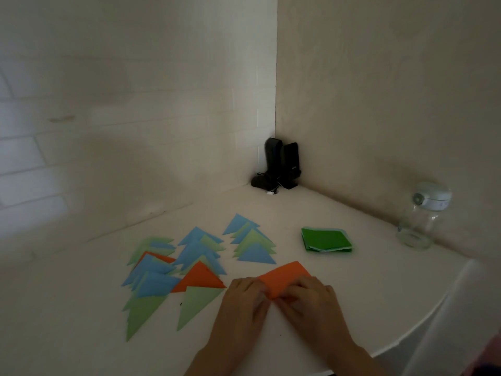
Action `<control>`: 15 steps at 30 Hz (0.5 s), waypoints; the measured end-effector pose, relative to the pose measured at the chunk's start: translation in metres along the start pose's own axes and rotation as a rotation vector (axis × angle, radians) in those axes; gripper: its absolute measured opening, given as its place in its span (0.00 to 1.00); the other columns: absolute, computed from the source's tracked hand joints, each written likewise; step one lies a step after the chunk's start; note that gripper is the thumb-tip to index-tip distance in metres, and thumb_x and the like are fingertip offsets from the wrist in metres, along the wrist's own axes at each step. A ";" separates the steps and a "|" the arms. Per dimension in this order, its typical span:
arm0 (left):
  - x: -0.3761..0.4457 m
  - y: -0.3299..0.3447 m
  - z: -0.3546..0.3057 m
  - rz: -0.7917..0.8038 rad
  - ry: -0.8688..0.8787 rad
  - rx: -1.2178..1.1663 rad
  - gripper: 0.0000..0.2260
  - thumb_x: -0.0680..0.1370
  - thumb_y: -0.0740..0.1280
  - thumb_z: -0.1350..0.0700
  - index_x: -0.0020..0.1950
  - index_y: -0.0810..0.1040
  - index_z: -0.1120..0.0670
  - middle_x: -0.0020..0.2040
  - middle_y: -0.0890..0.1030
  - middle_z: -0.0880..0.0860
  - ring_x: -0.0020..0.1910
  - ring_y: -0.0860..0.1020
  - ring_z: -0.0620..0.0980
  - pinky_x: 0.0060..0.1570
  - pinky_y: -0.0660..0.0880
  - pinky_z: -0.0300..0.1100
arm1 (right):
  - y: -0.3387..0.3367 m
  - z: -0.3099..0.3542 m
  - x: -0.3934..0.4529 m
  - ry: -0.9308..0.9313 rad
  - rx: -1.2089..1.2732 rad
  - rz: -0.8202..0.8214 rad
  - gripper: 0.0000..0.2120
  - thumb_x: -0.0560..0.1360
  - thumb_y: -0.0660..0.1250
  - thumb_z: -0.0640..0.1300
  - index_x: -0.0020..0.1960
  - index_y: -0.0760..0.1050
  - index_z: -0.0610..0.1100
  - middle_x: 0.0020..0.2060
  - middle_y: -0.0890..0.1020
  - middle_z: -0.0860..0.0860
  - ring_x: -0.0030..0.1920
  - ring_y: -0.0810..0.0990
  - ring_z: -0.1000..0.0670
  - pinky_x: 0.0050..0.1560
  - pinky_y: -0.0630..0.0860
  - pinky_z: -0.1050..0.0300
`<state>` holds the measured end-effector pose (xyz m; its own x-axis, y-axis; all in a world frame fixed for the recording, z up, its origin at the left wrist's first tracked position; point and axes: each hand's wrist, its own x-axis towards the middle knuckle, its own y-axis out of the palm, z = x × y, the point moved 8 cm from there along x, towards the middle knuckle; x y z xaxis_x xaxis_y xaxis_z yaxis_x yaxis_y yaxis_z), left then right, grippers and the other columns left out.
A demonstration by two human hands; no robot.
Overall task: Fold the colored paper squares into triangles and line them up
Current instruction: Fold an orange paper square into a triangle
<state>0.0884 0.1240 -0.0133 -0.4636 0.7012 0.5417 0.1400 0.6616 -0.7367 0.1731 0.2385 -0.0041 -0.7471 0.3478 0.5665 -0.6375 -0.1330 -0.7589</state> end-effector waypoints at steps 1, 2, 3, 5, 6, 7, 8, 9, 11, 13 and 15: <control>0.001 0.000 0.000 -0.005 0.005 0.010 0.07 0.75 0.62 0.51 0.48 0.78 0.49 0.49 0.77 0.45 0.49 0.71 0.44 0.51 0.67 0.37 | 0.000 -0.002 0.001 0.025 0.028 0.011 0.09 0.67 0.62 0.60 0.37 0.77 0.57 0.37 0.77 0.60 0.39 0.77 0.55 0.34 0.70 0.56; 0.002 0.000 0.000 -0.007 -0.003 0.013 0.06 0.74 0.62 0.51 0.47 0.77 0.48 0.48 0.77 0.44 0.48 0.71 0.45 0.50 0.66 0.36 | 0.001 -0.004 0.002 0.043 0.058 0.017 0.10 0.67 0.62 0.61 0.37 0.78 0.57 0.36 0.77 0.60 0.38 0.77 0.54 0.33 0.71 0.55; 0.004 -0.001 0.000 -0.008 -0.019 0.010 0.06 0.74 0.62 0.50 0.46 0.77 0.48 0.48 0.77 0.44 0.48 0.71 0.45 0.50 0.66 0.37 | 0.002 -0.005 0.003 0.058 0.082 0.018 0.10 0.67 0.63 0.61 0.36 0.78 0.56 0.36 0.78 0.59 0.38 0.78 0.54 0.33 0.72 0.55; 0.008 -0.002 0.002 -0.017 -0.058 -0.004 0.06 0.74 0.63 0.47 0.44 0.77 0.47 0.45 0.76 0.43 0.46 0.71 0.45 0.48 0.67 0.38 | 0.003 -0.008 0.006 0.090 0.108 0.012 0.12 0.66 0.62 0.61 0.35 0.78 0.55 0.35 0.78 0.59 0.37 0.78 0.53 0.33 0.73 0.54; 0.010 -0.002 0.004 -0.026 -0.076 -0.007 0.06 0.73 0.63 0.46 0.42 0.76 0.46 0.44 0.76 0.42 0.45 0.70 0.45 0.46 0.67 0.38 | 0.004 -0.009 0.007 0.101 0.113 0.006 0.13 0.66 0.62 0.62 0.34 0.77 0.54 0.34 0.78 0.58 0.36 0.78 0.52 0.32 0.73 0.54; 0.012 -0.002 0.006 -0.034 -0.093 -0.006 0.06 0.73 0.64 0.45 0.41 0.75 0.46 0.43 0.76 0.42 0.44 0.70 0.45 0.45 0.67 0.37 | 0.006 -0.010 0.008 0.112 0.115 0.001 0.13 0.66 0.62 0.62 0.33 0.77 0.54 0.33 0.78 0.58 0.36 0.77 0.52 0.33 0.73 0.54; 0.013 -0.002 0.007 -0.043 -0.110 -0.008 0.06 0.72 0.65 0.45 0.40 0.75 0.46 0.42 0.75 0.42 0.43 0.70 0.45 0.44 0.67 0.37 | 0.008 -0.011 0.009 0.122 0.121 -0.003 0.14 0.65 0.62 0.63 0.32 0.76 0.54 0.33 0.78 0.58 0.35 0.77 0.51 0.33 0.73 0.54; 0.014 -0.002 0.009 -0.051 -0.122 -0.012 0.05 0.71 0.66 0.46 0.39 0.74 0.46 0.41 0.75 0.42 0.42 0.70 0.45 0.43 0.67 0.37 | 0.010 -0.013 0.010 0.138 0.133 -0.002 0.14 0.65 0.62 0.63 0.32 0.76 0.53 0.32 0.78 0.58 0.35 0.77 0.51 0.34 0.74 0.53; 0.014 -0.001 0.011 -0.058 -0.141 -0.028 0.06 0.70 0.67 0.46 0.38 0.75 0.46 0.41 0.75 0.42 0.42 0.70 0.45 0.43 0.67 0.37 | 0.014 -0.018 0.011 0.164 0.169 0.004 0.15 0.64 0.63 0.64 0.32 0.76 0.54 0.32 0.79 0.58 0.35 0.78 0.51 0.36 0.75 0.51; 0.015 0.000 0.013 -0.061 -0.157 -0.050 0.07 0.69 0.66 0.44 0.37 0.74 0.45 0.41 0.75 0.42 0.42 0.71 0.45 0.43 0.66 0.35 | 0.017 -0.021 0.012 0.166 0.187 0.009 0.14 0.63 0.64 0.65 0.33 0.76 0.55 0.33 0.79 0.59 0.36 0.78 0.52 0.37 0.76 0.50; 0.017 0.002 0.015 -0.057 -0.167 -0.066 0.05 0.68 0.66 0.43 0.36 0.72 0.43 0.41 0.75 0.41 0.42 0.72 0.45 0.43 0.65 0.34 | 0.019 -0.022 0.011 0.162 0.183 0.021 0.14 0.63 0.64 0.66 0.34 0.76 0.56 0.33 0.79 0.60 0.36 0.78 0.54 0.38 0.76 0.51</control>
<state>0.0681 0.1330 -0.0116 -0.6104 0.6117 0.5032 0.1638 0.7190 -0.6754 0.1569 0.2600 -0.0189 -0.7301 0.4852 0.4812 -0.6565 -0.3027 -0.6909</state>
